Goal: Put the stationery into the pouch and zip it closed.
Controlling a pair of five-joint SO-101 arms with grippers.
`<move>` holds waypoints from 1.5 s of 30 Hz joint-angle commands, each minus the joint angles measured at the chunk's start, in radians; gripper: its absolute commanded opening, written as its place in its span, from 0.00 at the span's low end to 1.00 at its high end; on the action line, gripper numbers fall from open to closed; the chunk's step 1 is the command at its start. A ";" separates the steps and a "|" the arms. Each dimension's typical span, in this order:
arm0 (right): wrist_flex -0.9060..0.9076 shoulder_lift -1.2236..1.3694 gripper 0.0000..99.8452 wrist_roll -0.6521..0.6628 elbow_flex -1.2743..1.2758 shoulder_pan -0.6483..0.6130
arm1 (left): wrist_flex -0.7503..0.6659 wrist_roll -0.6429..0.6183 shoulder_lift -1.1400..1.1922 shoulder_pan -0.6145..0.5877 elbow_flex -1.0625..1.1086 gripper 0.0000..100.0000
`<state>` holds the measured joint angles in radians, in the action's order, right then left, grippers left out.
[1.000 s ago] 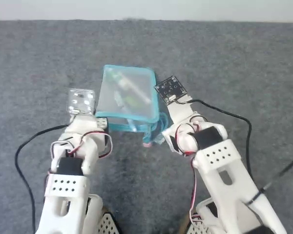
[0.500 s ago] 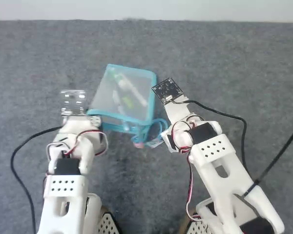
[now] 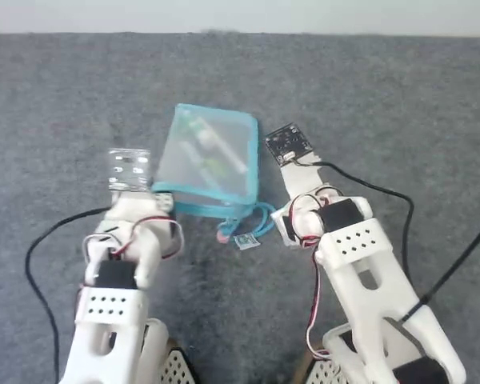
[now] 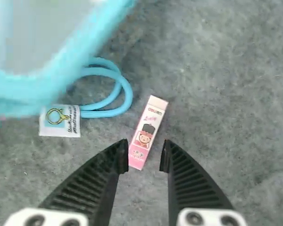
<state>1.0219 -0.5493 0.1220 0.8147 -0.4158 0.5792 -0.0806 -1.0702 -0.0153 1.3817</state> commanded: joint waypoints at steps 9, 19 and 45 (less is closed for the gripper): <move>-0.079 0.154 0.12 -0.043 -0.026 0.015 | 0.003 0.000 -0.032 -0.054 -0.042 0.01; -0.085 0.386 0.14 -0.080 -0.170 0.070 | 0.003 0.000 -0.032 -0.054 -0.042 0.01; -0.105 0.590 0.12 -0.077 -0.210 0.025 | 0.003 0.002 -0.032 -0.052 -0.042 0.01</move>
<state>0.9206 0.0430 0.0529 0.6414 -0.3821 0.5823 -0.0729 -1.0702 -0.0629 1.3817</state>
